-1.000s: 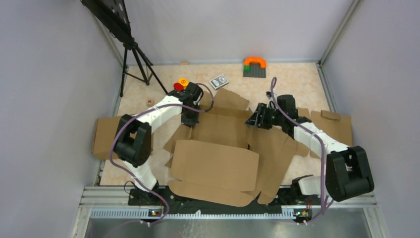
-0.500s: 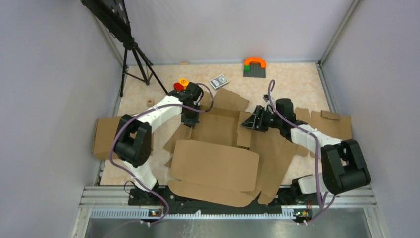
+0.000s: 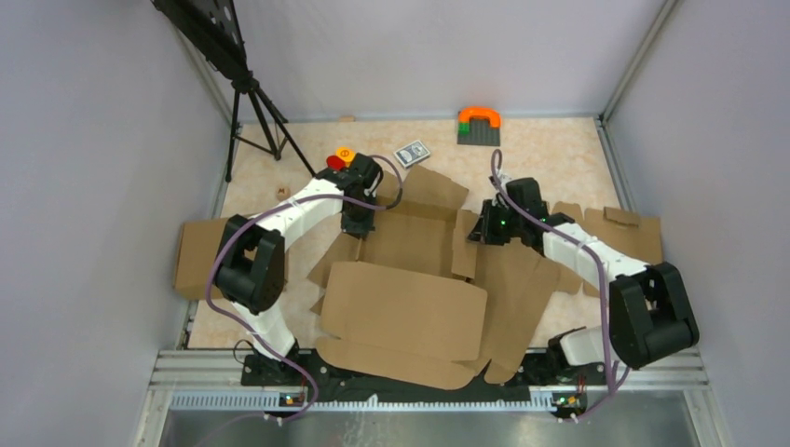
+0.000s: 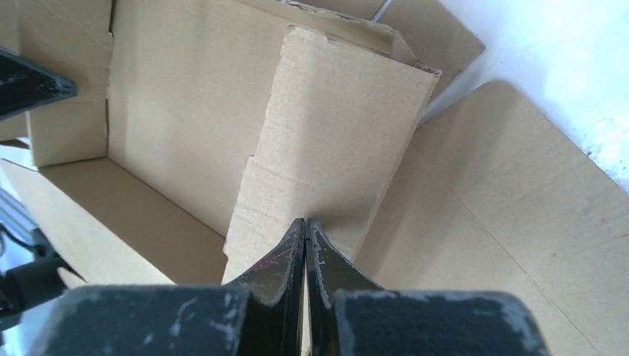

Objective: Fold the paper box
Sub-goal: Fold the paper box at the center of the board.

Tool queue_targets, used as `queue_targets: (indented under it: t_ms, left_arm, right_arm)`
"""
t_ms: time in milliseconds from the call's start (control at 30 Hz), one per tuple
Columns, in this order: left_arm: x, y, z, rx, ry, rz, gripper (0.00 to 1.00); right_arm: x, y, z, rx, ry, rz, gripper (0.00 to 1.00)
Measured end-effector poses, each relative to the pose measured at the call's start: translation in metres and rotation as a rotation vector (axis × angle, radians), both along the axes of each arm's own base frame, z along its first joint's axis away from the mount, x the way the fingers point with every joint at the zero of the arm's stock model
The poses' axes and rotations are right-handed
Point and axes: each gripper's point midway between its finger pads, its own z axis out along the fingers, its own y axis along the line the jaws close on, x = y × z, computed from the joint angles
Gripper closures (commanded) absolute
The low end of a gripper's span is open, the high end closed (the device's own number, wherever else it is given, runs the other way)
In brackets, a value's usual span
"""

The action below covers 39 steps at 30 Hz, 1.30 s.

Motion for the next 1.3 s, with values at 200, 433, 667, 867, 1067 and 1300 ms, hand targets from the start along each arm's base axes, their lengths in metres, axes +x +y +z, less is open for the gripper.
queue_targets:
  t_ms: [200,433,667,867,1067,1300]
  left_arm:
    - [0.001,-0.001,0.002,-0.002,-0.004,0.0,1.0]
    - [0.001,-0.001,0.002,-0.002,-0.004,-0.001,1.0]
    - [0.001,-0.001,0.002,-0.003,-0.004,-0.001,1.0]
    - [0.001,-0.001,0.002,-0.002,-0.002,-0.003,1.0]
    - [0.001,-0.001,-0.002,0.003,0.007,-0.004,1.0]
    - [0.001,-0.001,-0.002,0.004,0.007,-0.004,1.0]
  right_arm:
    - [0.001,0.003,0.005,-0.2,-0.025,0.043,0.88]
    - [-0.003,-0.003,-0.004,-0.409,-0.015,0.068,0.75]
    - [-0.007,-0.01,-0.002,-0.545,-0.024,0.071,0.67]
    - [-0.006,-0.021,-0.004,-0.623,-0.014,0.054,0.5]
    - [-0.003,-0.021,-0.005,-0.627,-0.021,0.035,0.36]
    - [-0.003,-0.008,-0.016,-0.495,-0.01,0.029,0.37]
